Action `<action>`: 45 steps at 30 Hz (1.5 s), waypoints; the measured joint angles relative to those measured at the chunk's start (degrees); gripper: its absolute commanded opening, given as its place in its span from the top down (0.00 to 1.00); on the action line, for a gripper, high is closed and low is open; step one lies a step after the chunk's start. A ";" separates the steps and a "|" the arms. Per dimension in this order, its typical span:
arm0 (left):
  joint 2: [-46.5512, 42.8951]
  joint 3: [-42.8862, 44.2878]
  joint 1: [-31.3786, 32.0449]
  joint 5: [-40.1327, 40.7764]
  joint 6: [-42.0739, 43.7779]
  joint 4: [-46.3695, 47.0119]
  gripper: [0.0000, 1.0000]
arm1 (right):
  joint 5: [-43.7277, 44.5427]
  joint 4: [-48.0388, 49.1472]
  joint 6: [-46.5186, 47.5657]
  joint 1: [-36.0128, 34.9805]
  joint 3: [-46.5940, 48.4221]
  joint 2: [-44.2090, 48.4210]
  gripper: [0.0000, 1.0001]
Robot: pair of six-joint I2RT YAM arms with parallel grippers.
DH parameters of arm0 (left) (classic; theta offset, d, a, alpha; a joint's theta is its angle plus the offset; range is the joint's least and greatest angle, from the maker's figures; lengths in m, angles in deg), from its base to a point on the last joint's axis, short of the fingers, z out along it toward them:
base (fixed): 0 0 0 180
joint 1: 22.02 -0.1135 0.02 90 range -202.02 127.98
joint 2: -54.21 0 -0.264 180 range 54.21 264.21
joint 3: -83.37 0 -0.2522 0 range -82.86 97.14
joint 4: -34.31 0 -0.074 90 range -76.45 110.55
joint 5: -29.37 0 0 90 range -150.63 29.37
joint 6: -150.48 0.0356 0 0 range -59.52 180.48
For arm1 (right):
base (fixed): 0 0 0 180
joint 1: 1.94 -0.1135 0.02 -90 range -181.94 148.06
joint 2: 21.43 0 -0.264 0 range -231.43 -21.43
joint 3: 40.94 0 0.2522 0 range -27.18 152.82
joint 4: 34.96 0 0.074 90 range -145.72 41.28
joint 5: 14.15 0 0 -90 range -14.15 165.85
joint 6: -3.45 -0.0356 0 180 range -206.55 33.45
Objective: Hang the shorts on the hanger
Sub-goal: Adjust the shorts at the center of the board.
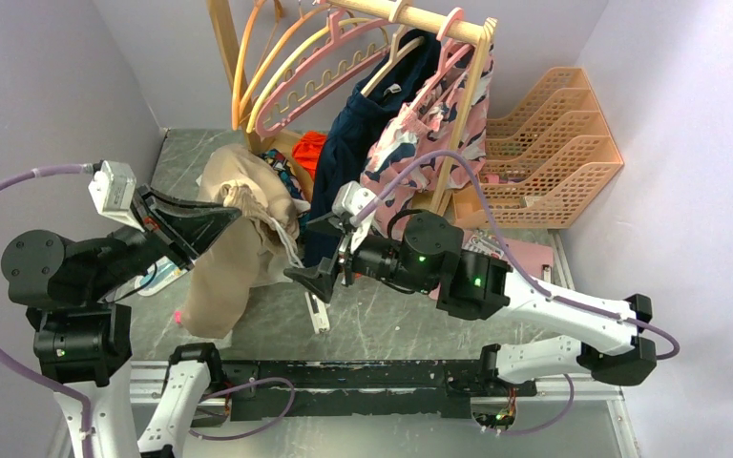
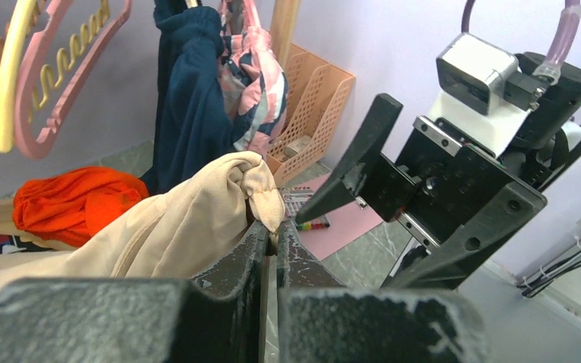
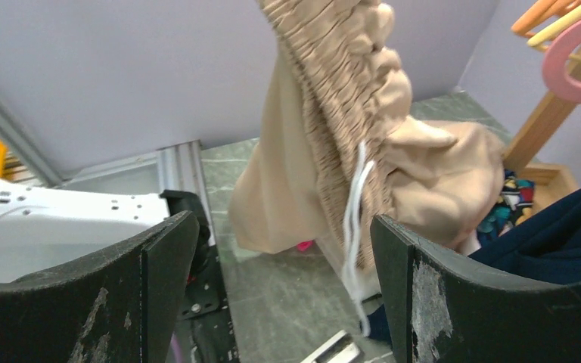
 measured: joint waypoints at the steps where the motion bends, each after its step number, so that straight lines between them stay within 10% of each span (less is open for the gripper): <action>1: -0.24 0.00 0.24 -0.28 0.48 -0.02 0.93 | 1.53 0.31 0.87 -0.57 0.31 -0.50 0.12; 18: 0.02 0.02 1.66 -2.21 2.34 -0.04 0.93 | 9.05 9.70 9.77 -2.91 9.33 -10.86 0.16; 27: 0.52 0.02 2.36 -2.56 2.58 -0.07 0.89 | 12.31 13.22 12.24 -3.76 10.23 -14.80 0.67; 31: 0.48 0.02 2.75 -2.08 3.80 -0.28 0.58 | 12.96 14.51 12.87 -3.82 10.23 -14.88 1.00; 35: -0.11 0.02 3.32 -1.42 4.90 -0.79 0.17 | 13.49 14.36 12.02 -3.85 10.08 -14.34 1.00; 45: -4.72 -6.43 4.07 3.48 8.52 -3.04 0.07 | 22.16 5.16 0.68 -3.85 8.48 -1.27 1.00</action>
